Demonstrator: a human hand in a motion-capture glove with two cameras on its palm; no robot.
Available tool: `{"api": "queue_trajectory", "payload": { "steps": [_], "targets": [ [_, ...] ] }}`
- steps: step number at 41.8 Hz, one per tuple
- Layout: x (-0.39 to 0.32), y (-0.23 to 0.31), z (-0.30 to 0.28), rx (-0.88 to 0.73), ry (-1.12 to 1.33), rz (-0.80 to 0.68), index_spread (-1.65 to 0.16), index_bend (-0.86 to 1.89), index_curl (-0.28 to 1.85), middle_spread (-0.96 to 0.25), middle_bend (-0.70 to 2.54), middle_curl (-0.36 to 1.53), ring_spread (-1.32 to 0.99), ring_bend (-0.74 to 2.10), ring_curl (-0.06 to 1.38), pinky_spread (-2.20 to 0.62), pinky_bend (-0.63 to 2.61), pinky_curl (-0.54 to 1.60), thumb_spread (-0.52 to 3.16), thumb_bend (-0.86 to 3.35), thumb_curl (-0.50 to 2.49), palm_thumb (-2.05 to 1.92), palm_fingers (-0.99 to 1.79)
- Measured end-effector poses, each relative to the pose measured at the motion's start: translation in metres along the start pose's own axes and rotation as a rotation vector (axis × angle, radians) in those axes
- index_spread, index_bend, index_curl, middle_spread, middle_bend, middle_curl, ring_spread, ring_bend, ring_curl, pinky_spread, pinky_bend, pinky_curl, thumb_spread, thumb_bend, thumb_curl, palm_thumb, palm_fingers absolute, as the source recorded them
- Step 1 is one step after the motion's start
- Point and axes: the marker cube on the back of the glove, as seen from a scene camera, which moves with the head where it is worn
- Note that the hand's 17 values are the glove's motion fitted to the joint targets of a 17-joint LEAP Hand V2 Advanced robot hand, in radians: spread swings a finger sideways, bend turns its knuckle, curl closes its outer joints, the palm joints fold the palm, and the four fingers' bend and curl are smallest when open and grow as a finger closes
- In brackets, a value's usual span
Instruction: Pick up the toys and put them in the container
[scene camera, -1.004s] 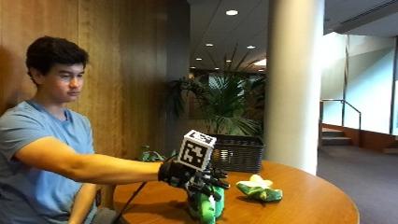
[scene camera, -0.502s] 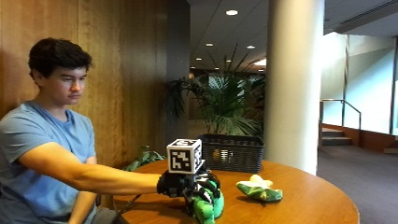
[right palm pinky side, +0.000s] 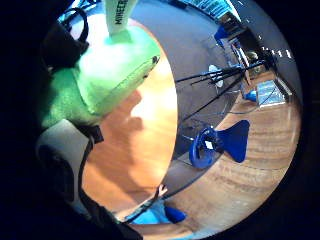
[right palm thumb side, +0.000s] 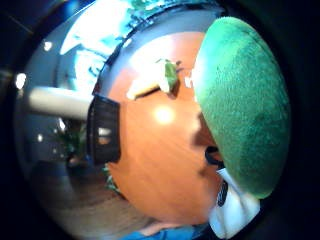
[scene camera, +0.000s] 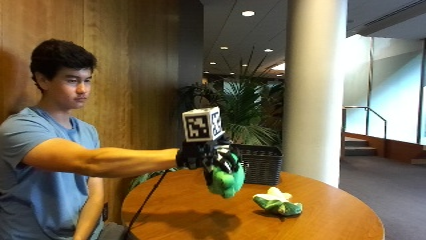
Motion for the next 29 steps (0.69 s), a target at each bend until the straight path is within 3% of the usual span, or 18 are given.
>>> {"api": "queue_trajectory", "payload": {
  "steps": [12,20,29],
  "targets": [
    [-0.086,0.003,-0.112,0.074,-0.059,-0.074,-0.33,0.17,0.22,-0.3,0.39,0.43,-0.37,0.92,0.6,-0.33,1.3,0.34,0.98,0.23,0.67,0.76,0.57],
    [-0.145,0.015,-0.158,0.097,-0.152,-0.319,-0.33,0.17,0.24,-0.32,0.36,0.46,-0.39,0.92,0.6,-0.34,1.31,0.35,0.93,0.21,0.72,0.76,0.57],
    [-0.23,0.022,-0.185,0.105,-0.175,-0.294,-0.34,0.16,0.26,-0.33,0.34,0.5,-0.4,0.91,0.61,-0.34,1.31,0.36,0.89,0.19,0.77,0.76,0.57]
  ]
}}
